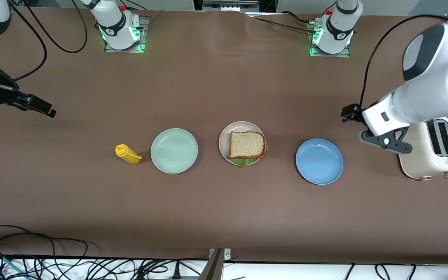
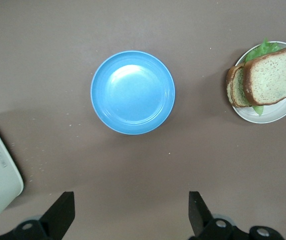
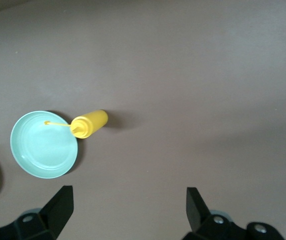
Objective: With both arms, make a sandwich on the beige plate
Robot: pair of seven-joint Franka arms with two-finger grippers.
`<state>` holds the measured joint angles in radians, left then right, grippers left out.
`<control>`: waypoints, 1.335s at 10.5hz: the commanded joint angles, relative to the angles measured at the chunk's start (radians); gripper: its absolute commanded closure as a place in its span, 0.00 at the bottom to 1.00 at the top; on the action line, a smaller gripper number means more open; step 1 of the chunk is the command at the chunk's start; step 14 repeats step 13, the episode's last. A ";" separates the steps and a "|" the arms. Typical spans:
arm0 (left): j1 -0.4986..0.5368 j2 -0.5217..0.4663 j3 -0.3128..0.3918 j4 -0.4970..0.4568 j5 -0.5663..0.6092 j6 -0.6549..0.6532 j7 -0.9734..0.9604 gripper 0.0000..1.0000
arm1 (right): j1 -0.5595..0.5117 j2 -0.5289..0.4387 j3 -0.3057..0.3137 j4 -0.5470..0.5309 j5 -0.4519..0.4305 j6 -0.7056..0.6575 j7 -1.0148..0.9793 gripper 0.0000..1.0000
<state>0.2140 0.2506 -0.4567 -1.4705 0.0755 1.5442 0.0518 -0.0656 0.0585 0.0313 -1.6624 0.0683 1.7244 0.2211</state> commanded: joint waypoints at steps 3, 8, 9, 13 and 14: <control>-0.167 -0.209 0.279 -0.092 -0.049 -0.001 0.005 0.00 | 0.000 0.000 0.004 0.018 -0.041 -0.037 0.000 0.00; -0.240 -0.298 0.388 -0.178 -0.074 0.004 -0.007 0.00 | 0.003 -0.002 0.024 0.030 -0.058 -0.042 -0.002 0.00; -0.237 -0.298 0.388 -0.172 -0.074 -0.002 -0.007 0.00 | 0.004 -0.002 0.030 0.050 -0.056 -0.048 -0.003 0.00; -0.229 -0.292 0.382 -0.151 -0.076 -0.049 -0.009 0.00 | 0.007 0.000 0.051 0.067 -0.062 -0.069 0.001 0.00; -0.229 -0.292 0.382 -0.151 -0.076 -0.049 -0.009 0.00 | 0.007 0.000 0.051 0.067 -0.062 -0.069 0.001 0.00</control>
